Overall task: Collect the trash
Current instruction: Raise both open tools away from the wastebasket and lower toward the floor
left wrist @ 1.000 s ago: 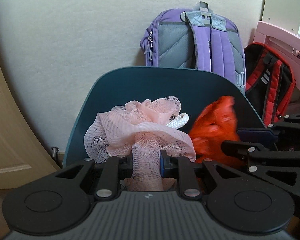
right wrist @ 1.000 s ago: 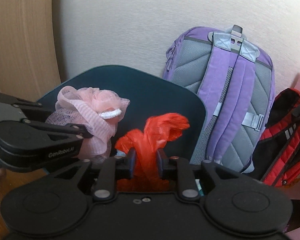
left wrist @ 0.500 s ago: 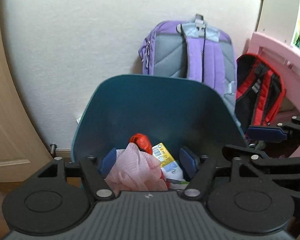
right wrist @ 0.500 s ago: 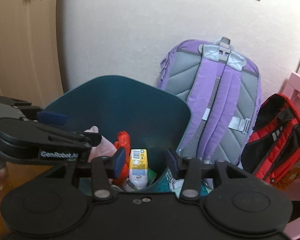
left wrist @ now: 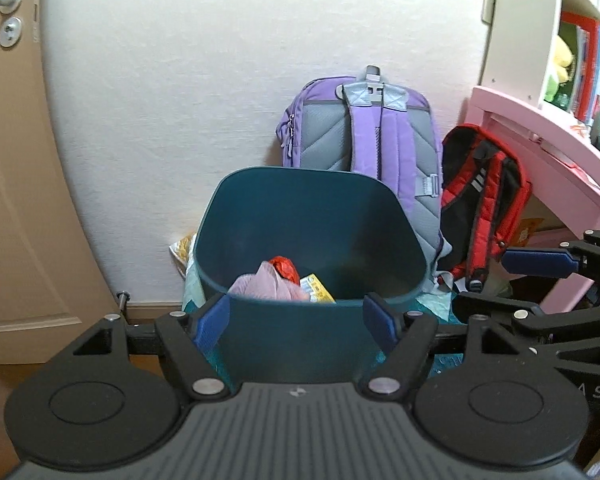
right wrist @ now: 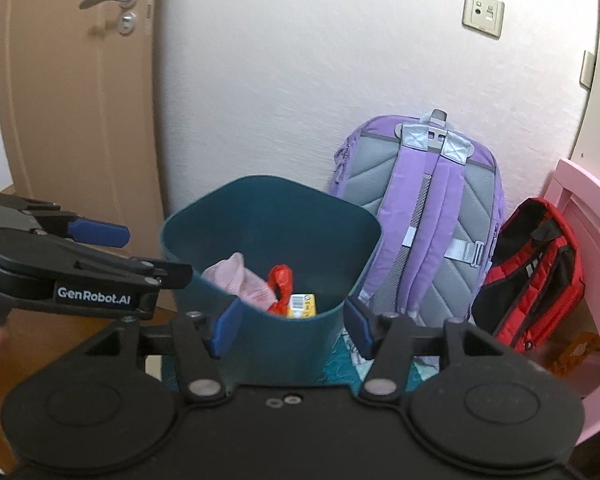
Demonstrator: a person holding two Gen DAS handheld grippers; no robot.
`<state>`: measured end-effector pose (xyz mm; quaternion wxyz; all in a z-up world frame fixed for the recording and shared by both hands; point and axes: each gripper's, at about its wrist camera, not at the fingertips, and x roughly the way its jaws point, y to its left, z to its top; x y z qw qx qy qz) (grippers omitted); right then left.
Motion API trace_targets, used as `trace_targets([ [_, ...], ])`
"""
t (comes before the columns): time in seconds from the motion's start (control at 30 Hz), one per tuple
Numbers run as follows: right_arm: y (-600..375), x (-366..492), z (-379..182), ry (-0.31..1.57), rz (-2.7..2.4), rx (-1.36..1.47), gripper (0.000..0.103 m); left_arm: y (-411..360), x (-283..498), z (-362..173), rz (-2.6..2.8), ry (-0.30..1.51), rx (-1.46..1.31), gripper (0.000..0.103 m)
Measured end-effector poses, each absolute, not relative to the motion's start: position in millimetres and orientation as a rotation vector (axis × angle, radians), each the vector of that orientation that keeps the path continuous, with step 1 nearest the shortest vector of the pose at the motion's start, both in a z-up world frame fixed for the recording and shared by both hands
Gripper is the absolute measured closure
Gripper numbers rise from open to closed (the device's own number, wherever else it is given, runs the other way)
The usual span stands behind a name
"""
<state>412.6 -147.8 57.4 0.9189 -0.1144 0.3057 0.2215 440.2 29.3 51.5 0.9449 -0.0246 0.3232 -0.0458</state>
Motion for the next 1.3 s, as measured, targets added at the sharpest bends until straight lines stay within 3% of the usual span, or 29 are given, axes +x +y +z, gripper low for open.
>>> trace_targets([
  [0.4, -164, 342, 44, 0.655, 0.496, -0.219, 0.039, 36, 355, 39, -0.096, 0.664, -0.035, 0.024],
  [0.53, -168, 324, 30, 0.678, 0.511, -0.198, 0.032, 36, 334, 25, -0.098, 0.684, -0.033, 0.023],
  [1.07, -175, 305, -82, 0.841, 0.49, -0.127, 0.008, 48, 305, -77, -0.089, 0.835, -0.06, 0.021],
  [1.17, -173, 308, -108, 0.877, 0.48, -0.124, 0.006, 50, 307, -100, -0.1, 0.855, -0.061, 0.013],
  [1.23, -170, 313, -125, 0.903, 0.477, -0.126, 0.006, 52, 310, -116, -0.109, 0.873, -0.064, 0.002],
  [1.3, -168, 319, -142, 0.934, 0.472, -0.124, 0.006, 55, 315, -132, -0.126, 0.893, -0.073, 0.001],
])
